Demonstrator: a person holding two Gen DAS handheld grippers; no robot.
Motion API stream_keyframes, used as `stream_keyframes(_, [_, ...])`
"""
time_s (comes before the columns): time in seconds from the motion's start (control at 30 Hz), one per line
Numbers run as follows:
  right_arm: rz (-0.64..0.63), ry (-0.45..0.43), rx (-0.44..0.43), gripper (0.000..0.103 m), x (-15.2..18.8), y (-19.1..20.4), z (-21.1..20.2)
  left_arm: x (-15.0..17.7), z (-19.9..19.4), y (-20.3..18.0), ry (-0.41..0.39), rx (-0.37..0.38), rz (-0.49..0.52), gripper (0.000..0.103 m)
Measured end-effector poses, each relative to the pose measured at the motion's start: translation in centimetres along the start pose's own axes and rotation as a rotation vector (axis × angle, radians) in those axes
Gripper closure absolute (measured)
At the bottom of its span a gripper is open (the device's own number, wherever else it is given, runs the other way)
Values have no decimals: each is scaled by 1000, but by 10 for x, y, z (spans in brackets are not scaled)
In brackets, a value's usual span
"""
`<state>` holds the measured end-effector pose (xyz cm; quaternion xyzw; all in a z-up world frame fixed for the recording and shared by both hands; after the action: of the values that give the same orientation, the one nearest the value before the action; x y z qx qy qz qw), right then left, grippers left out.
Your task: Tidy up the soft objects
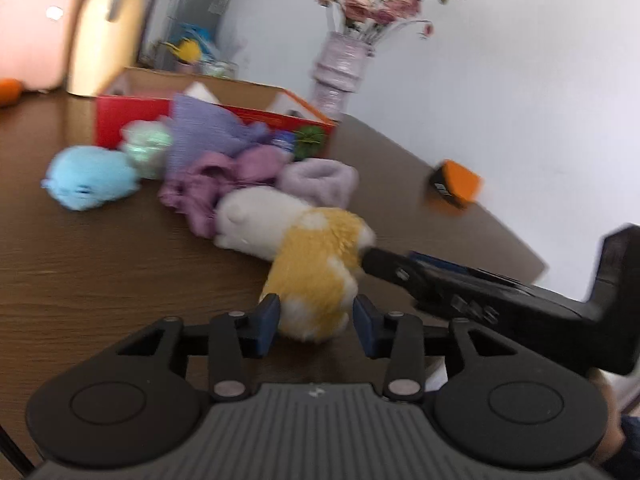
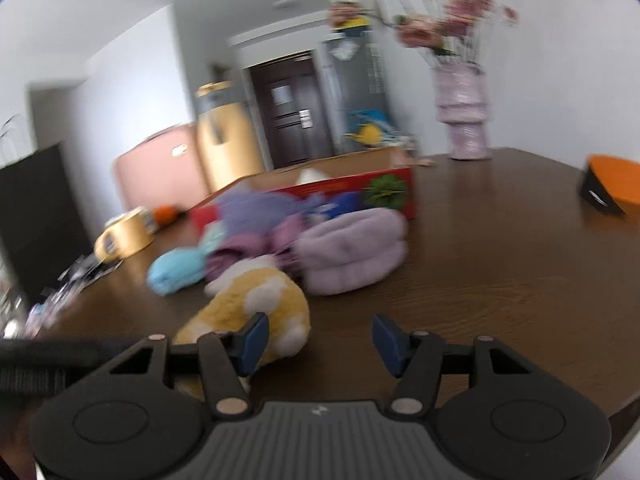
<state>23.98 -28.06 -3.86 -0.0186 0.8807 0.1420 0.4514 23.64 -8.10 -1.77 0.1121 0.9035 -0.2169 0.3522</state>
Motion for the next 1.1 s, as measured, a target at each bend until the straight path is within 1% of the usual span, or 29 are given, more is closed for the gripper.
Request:
stream_keyframes(0.03, [11,-7,13,45,-3,-4,-1,0,8,-7,16,6,9,62])
stream_keyframes(0.1, [6,-32,21,45,-6,-6,-9,-1,13,-15,27,57,19,56])
stream_keyframes(0.13, [-5,-34,11,43,-7,-4,-13,-3,8,-16,14,73,32,53])
stream_keyframes(0.17, [-22,-27,-6,41,-6,1,-14,-3,1,-13,-13,60,40,52])
stream_keyframes(0.23, [-53,-6,-41,28,-2,17,-10,-5,-13,-1,-68,3,43,52])
stream_keyframes(0.3, [-75,10,-52,20,3,34,-3,-9,-21,20,-98,-86,8,52])
stream_keyframes(0.37, [-126,14,-27,18,8,51,8,-11,-21,38,-105,-187,-24,52])
stream_keyframes(0.4, [-147,16,6,20,10,57,14,-12,-21,45,-104,-230,-38,52])
stream_keyframes(0.43, [-155,15,36,26,12,59,19,-12,-21,51,-102,-255,-48,51])
stream_keyframes(0.47, [-151,30,72,34,14,58,24,-11,-22,55,-101,-263,-54,48])
stream_keyframes(0.5, [-141,54,76,48,15,53,27,-12,-23,57,-102,-262,-55,47])
stream_keyframes(0.57, [-119,63,36,47,15,39,20,-12,-23,55,-105,-266,-39,43])
stream_keyframes(0.6, [-118,59,33,47,14,32,14,-11,-22,52,-107,-267,-24,43])
stream_keyframes(0.63, [-122,51,59,47,14,23,7,-10,-22,49,-108,-262,-11,43])
stream_keyframes(0.7, [-134,44,96,46,13,9,-3,-9,-16,43,-96,-239,21,43])
stream_keyframes(0.8, [-135,26,70,45,9,1,-13,-11,1,25,-76,-189,74,42])
stream_keyframes(0.87, [-129,13,69,45,5,-1,-13,-14,14,13,-63,-145,107,42])
stream_keyframes(0.93, [-119,23,70,45,2,-5,-8,-19,27,2,-56,-110,144,42])
stream_keyframes(1.0, [-109,41,52,45,-1,-8,-3,-24,39,-6,-54,-104,184,42])
stream_keyframes(1.03, [-112,49,42,47,-2,-8,-1,-27,46,-8,-47,-112,201,43])
stream_keyframes(1.1, [-114,72,22,58,-3,-10,4,-31,58,-12,-36,-102,233,49])
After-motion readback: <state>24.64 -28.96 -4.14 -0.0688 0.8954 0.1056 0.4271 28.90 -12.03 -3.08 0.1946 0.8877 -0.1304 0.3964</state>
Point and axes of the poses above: each gripper's, at about its wrist camera, not at the fingertips, and z roughly the way its jaws point, y to its left, x to its underside, the point moved 4 cm from there along z, roughly the way its jaws point, and after that the axes turned 10 degrees about y, right-handed, at the moved point
